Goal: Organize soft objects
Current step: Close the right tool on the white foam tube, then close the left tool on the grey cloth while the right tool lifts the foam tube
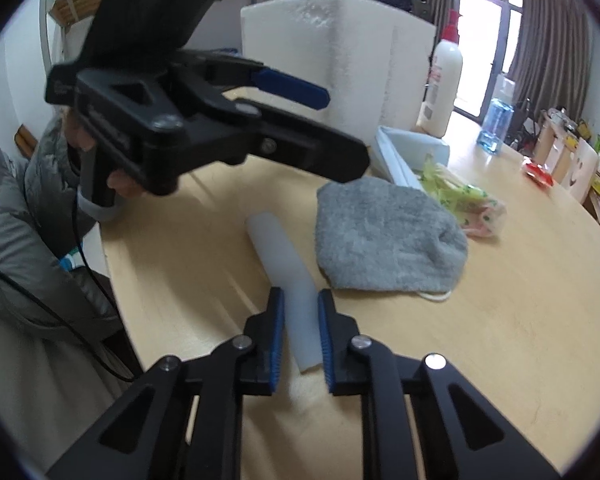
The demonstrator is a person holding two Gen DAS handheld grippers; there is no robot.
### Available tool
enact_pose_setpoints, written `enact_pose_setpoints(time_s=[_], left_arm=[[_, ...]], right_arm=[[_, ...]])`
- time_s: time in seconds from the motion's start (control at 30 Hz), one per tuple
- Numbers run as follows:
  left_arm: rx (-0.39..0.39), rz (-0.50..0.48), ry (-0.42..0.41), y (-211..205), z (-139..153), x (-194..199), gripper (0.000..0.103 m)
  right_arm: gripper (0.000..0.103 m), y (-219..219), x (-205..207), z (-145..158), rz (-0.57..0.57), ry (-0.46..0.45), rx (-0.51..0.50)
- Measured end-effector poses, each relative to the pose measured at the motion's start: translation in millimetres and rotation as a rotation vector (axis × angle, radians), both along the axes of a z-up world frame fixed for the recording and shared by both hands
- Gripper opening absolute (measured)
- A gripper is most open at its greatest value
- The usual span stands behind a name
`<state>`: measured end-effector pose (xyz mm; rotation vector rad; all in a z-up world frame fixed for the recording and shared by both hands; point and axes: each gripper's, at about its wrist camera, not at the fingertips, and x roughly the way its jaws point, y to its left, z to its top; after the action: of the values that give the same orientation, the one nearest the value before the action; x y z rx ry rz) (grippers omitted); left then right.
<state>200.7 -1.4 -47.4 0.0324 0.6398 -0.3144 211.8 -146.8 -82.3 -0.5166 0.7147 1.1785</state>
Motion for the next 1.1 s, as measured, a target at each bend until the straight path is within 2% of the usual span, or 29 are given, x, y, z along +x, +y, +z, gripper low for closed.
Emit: enact_pose_setpoints(time_s=[0.23, 0.33, 0.57, 0.7, 0.93, 1.0, 1.1], left_arm=[[-0.007, -0.030, -0.007, -11.4, 2.7, -2.9, 0.102], [0.014, -0.063, 0.006, -23.1, -2.2, -2.7, 0.102], [0.018, -0.087, 0.022, -35.0, -7.7, 1.1, 0.102], [0.045, -0.104, 0.058, -42.8, -16.5, 4.9, 0.091], [0.092, -0.086, 0.099, -45.7, -26.2, 10.1, 0.082], [0.097, -0.079, 0.117, -45.4, -29.4, 12.0, 0.073], [0.127, -0.070, 0.140, -46.2, -34.7, 14.2, 0.066]], right_arm=[[0.019, -24.9, -4.6, 10.8, -0.084, 0.013, 0.042], [0.019, -38.1, -4.2, 15.1, -0.130, 0.012, 0.058], [0.019, -68.2, 1.1, 14.2, -0.273, 0.020, 0.086], [0.019, -82.4, 4.9, 11.9, -0.342, 0.037, 0.113], [0.019, -105.1, 10.1, 11.5, -0.434, 0.052, 0.157], [0.019, -110.5, 11.7, 13.4, -0.462, 0.062, 0.175], [0.019, -116.8, 12.7, 17.0, -0.494, 0.067, 0.203]])
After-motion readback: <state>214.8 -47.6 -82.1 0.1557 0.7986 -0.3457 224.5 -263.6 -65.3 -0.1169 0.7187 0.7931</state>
